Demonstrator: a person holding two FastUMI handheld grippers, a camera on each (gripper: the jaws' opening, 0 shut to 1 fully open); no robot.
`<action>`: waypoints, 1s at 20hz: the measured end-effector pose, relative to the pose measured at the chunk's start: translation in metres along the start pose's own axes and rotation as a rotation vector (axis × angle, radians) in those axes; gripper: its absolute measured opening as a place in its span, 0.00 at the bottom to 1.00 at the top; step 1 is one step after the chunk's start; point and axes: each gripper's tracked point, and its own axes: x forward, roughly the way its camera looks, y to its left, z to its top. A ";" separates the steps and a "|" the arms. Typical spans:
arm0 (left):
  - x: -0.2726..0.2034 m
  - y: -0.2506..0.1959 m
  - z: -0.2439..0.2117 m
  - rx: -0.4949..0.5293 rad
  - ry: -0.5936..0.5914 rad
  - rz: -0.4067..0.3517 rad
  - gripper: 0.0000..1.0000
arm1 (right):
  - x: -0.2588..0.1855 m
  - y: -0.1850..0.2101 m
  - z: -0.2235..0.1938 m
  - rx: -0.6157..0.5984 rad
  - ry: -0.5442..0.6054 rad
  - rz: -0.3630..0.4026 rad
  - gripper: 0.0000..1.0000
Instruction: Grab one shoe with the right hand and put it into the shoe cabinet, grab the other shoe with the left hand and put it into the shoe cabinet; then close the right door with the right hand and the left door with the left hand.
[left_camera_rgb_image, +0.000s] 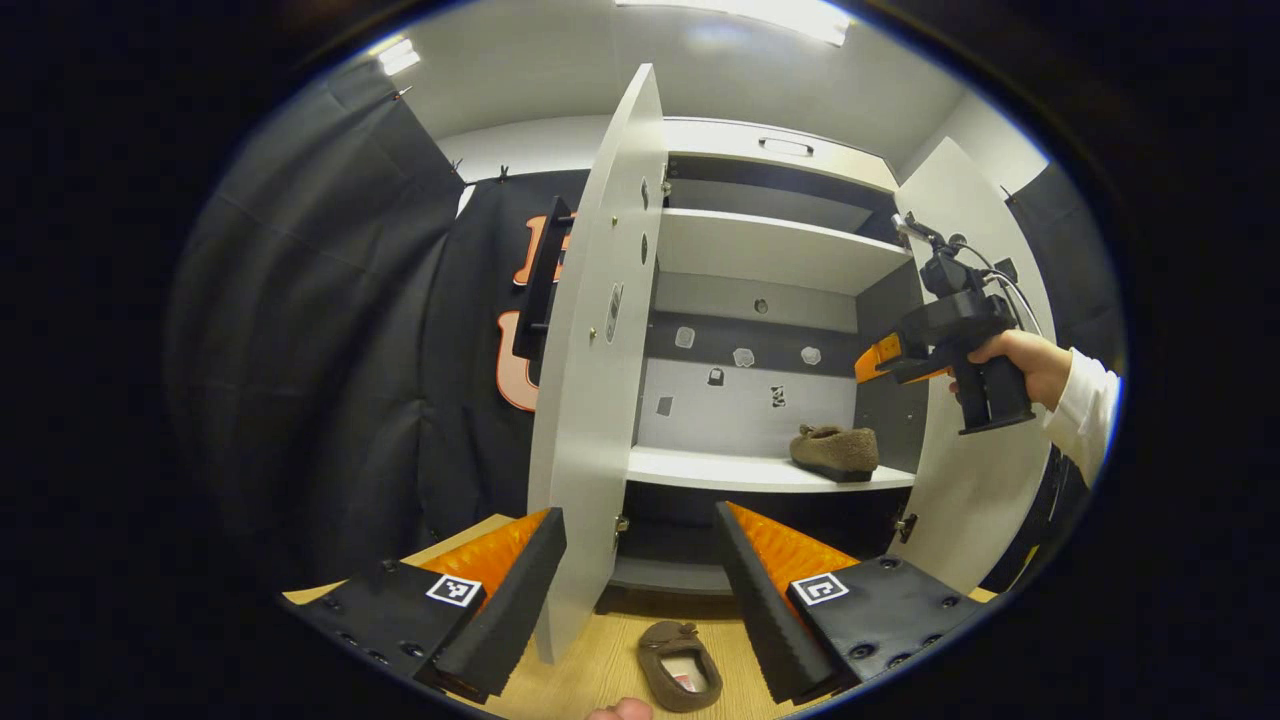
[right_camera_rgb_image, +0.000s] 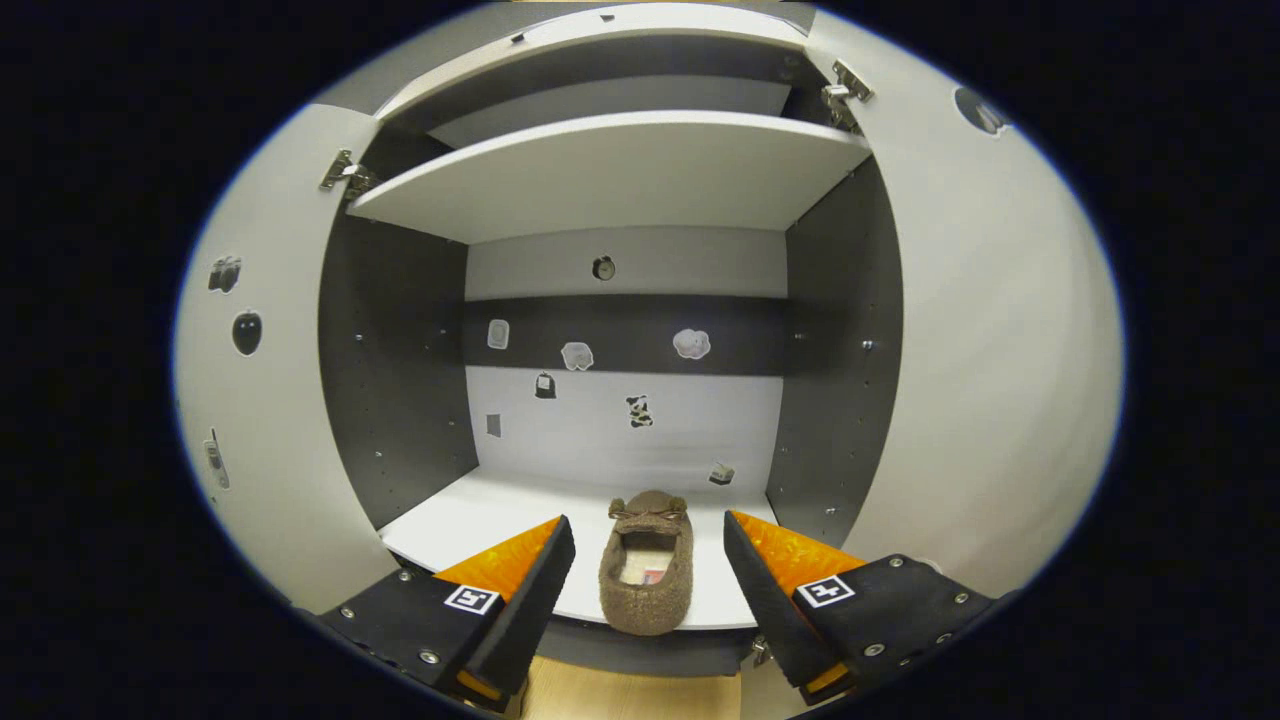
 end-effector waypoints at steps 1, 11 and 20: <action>0.000 -0.003 0.000 -0.002 -0.001 -0.009 0.96 | -0.014 0.003 0.001 -0.003 -0.016 0.006 0.92; -0.008 -0.028 -0.031 0.000 0.078 -0.065 0.96 | -0.123 0.005 -0.060 0.081 -0.073 0.007 0.92; -0.011 -0.025 -0.083 0.001 0.233 -0.028 0.94 | -0.155 -0.018 -0.123 0.176 -0.107 -0.032 0.92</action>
